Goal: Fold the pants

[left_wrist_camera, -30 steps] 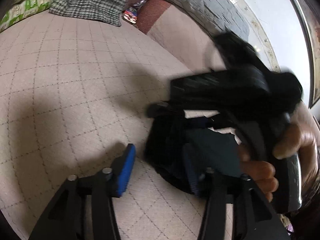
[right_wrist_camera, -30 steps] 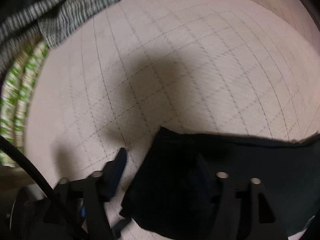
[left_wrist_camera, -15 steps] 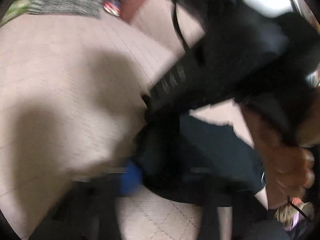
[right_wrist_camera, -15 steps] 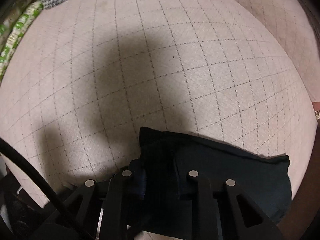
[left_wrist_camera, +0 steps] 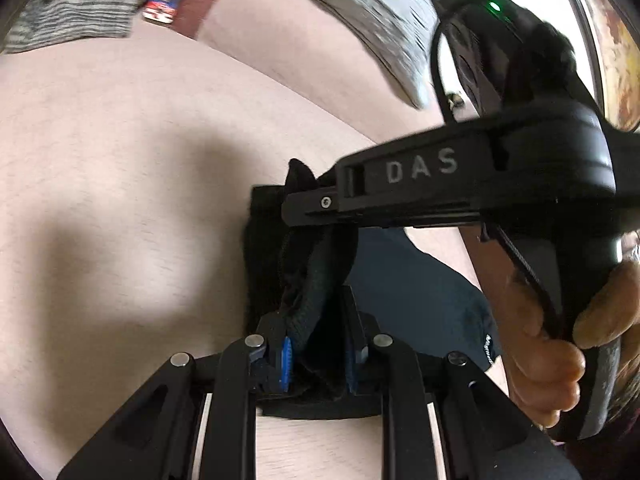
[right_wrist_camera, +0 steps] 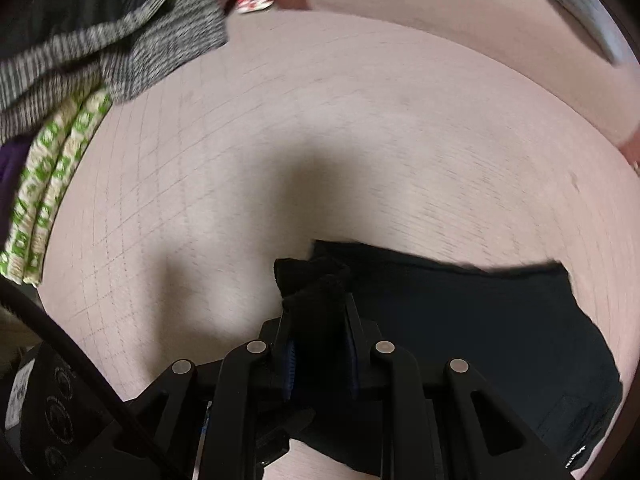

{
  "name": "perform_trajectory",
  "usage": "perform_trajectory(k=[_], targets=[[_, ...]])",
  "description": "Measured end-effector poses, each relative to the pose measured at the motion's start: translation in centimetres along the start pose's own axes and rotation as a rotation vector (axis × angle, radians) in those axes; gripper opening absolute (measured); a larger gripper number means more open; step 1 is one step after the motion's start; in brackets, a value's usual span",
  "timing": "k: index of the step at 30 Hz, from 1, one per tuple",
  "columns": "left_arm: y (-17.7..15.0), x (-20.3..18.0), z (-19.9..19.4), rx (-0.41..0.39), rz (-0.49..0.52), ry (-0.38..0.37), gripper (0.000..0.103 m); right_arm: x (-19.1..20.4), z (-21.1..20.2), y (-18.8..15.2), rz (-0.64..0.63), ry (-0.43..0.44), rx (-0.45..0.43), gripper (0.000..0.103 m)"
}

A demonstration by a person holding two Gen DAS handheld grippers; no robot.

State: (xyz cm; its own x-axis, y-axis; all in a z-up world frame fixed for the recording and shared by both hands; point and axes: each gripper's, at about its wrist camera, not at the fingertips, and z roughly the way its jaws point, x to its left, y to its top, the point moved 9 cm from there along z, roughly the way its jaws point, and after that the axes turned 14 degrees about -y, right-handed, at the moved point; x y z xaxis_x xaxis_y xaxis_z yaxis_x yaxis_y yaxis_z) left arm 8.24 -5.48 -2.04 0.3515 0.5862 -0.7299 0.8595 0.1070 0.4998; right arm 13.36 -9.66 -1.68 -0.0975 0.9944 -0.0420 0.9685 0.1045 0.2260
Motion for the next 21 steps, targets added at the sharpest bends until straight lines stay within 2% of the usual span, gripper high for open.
perform_trajectory(k=[4, 5, 7, 9, 10, 12, 13, 15, 18, 20, 21], targets=[[-1.4, -2.4, 3.4, 0.058, 0.04, 0.005, 0.019, -4.9, 1.0, -1.2, 0.091, 0.037, -0.005, 0.021], [-1.9, -3.1, 4.4, 0.076, 0.058, 0.01, 0.019, -5.0, 1.6, -1.3, 0.109, 0.04, -0.005, 0.021], [-2.7, -3.9, 6.0, 0.106, 0.085, 0.024, 0.024, -6.7, 2.6, -2.1, 0.148, 0.055, -0.009, 0.023], [-3.8, -4.5, 7.1, 0.147, 0.104, 0.042, 0.039, -8.6, 3.5, -3.1, 0.185, 0.058, -0.012, 0.03], [-4.2, -4.8, 7.2, 0.163, 0.107, 0.04, 0.042, -9.5, 4.0, -3.5, 0.211, 0.039, -0.015, 0.035], [-5.4, -5.8, 6.9, 0.198, 0.123, 0.021, 0.051, -12.0, 4.7, -4.6, 0.273, 0.005, -0.031, 0.046], [-5.9, -6.4, 6.4, 0.208, 0.145, 0.012, 0.052, -13.0, 4.8, -5.0, 0.3, 0.009, -0.036, 0.05], [-6.6, -7.4, 4.8, 0.21, 0.189, 0.003, 0.054, -15.2, 4.3, -5.9, 0.372, 0.028, -0.058, 0.05], [-6.5, -7.3, 3.0, 0.192, 0.201, 0.02, 0.055, -17.7, 2.3, -6.5, 0.431, 0.032, -0.129, 0.05], [-6.2, -6.5, 2.6, 0.179, 0.192, 0.046, 0.055, -17.7, 0.6, -6.5, 0.467, 0.085, -0.184, 0.05], [-6.0, -6.1, 2.5, 0.173, 0.186, 0.062, 0.055, -17.3, -0.3, -6.4, 0.484, 0.158, -0.207, 0.048]])
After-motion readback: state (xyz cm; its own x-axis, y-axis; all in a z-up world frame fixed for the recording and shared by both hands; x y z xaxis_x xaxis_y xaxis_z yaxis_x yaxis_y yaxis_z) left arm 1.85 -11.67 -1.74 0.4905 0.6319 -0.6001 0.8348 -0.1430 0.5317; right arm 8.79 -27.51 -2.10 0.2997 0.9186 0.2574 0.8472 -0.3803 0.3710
